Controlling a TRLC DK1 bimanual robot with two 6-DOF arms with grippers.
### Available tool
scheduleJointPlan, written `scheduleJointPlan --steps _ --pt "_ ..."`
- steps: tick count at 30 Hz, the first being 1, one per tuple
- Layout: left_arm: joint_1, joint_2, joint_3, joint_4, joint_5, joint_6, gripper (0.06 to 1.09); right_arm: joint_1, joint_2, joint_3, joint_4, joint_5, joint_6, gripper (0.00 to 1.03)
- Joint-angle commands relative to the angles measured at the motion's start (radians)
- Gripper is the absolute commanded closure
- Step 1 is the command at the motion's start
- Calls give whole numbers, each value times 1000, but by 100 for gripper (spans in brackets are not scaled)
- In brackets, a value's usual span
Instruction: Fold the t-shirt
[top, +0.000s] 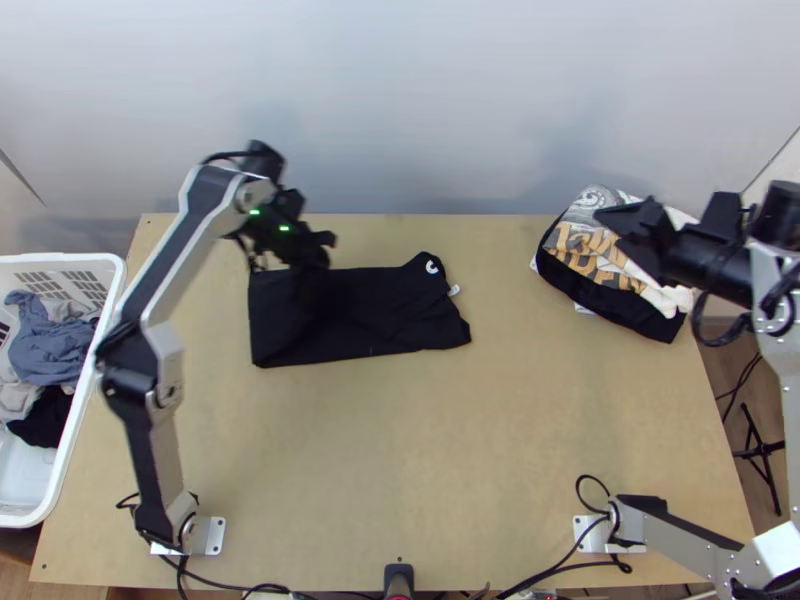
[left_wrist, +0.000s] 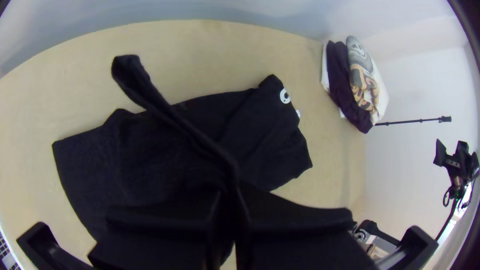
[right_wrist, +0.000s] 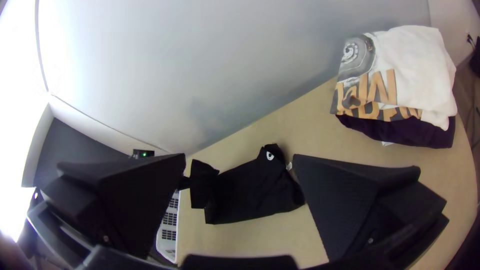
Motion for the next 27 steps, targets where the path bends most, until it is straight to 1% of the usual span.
scheduleJointPlan --steps 1,7,10,13,22,23,24,25,26,27 --pt "-124 121 102 72 -9 -76 105 73 -1 -101 53 54 1 4" --pt "-182 140 102 150 -7 -129 105 114 -1 -254 130 82 0 4" --pt "-196 141 104 205 -4 -160 105 133 -1 -297 147 99 -11 4" --pt "-213 141 104 244 10 -186 105 136 7 -314 156 106 -17 4" --pt "-266 167 104 267 23 -237 105 145 42 -326 164 129 -32 4" --pt "-274 169 104 274 27 -244 96 150 45 -329 164 134 -37 4" --pt "-283 167 104 276 28 -252 66 156 50 -335 164 137 -39 4" --pt "-291 164 104 276 34 -253 22 160 53 -341 164 140 -49 4" --pt "-298 157 104 283 37 -263 10 166 56 -349 165 146 -55 4" --pt "-305 146 104 306 39 -275 10 174 59 -358 170 152 -66 4"
